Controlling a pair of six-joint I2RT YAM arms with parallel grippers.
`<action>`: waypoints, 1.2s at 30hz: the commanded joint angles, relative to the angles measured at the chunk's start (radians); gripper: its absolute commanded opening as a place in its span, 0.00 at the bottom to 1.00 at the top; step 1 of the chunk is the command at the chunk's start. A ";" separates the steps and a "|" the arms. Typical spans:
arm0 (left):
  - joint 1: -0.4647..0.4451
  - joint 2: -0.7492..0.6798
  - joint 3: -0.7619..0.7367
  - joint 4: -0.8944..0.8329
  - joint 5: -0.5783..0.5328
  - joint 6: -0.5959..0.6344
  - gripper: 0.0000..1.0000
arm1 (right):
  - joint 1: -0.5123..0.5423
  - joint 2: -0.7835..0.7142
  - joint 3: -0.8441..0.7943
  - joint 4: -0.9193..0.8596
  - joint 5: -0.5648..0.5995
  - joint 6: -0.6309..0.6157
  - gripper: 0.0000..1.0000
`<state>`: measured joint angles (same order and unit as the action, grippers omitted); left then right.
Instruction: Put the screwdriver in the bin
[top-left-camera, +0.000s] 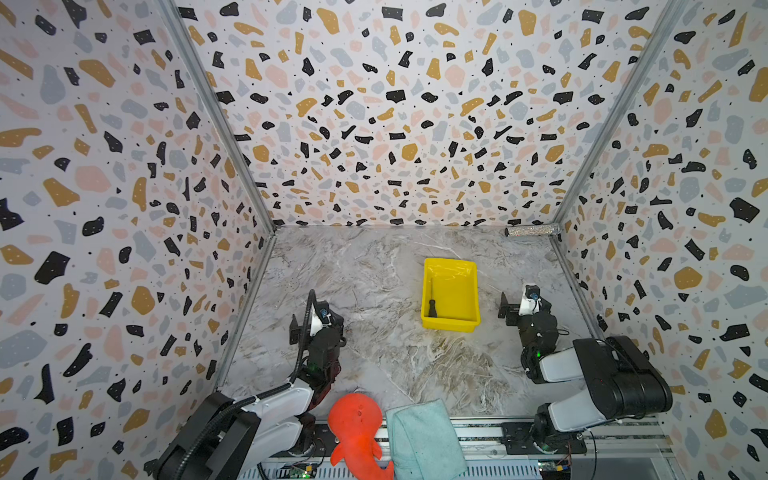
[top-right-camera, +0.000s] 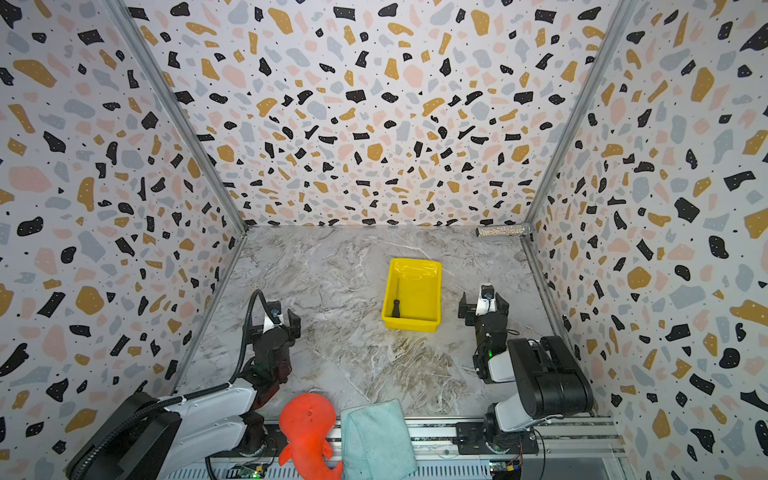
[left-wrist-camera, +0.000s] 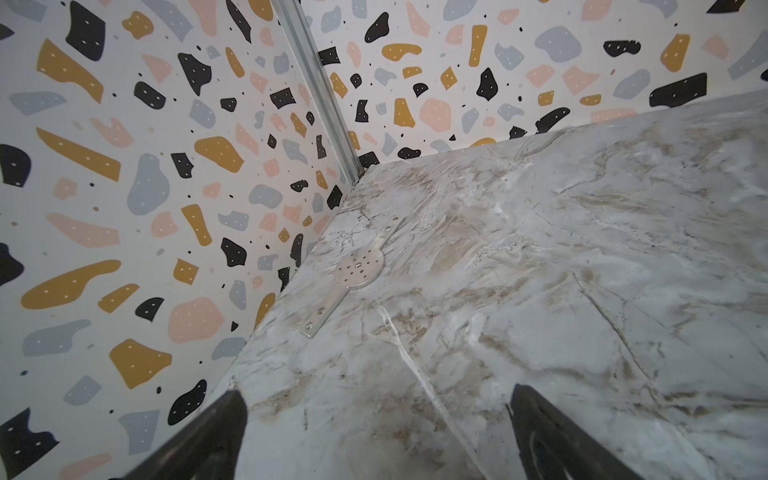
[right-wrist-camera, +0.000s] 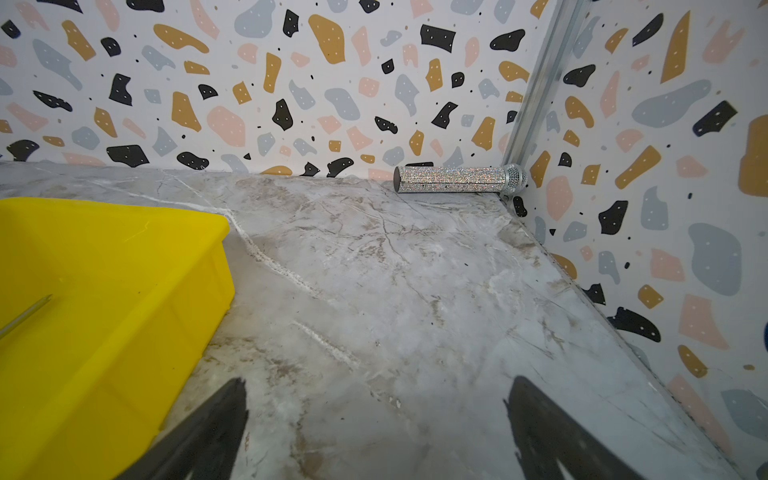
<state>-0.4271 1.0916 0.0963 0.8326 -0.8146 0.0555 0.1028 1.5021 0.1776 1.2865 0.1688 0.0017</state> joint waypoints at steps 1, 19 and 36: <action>0.052 -0.003 0.006 0.144 0.109 -0.013 1.00 | -0.006 -0.011 0.011 -0.003 -0.012 0.008 0.99; 0.189 0.264 -0.014 0.453 0.224 -0.118 1.00 | -0.011 -0.012 0.011 -0.007 -0.021 0.011 0.99; 0.194 0.234 -0.003 0.396 0.236 -0.121 1.00 | -0.012 -0.013 0.013 -0.008 -0.023 0.011 0.99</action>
<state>-0.2367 1.3361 0.0814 1.1820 -0.5808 -0.0502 0.0956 1.5021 0.1776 1.2858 0.1486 0.0025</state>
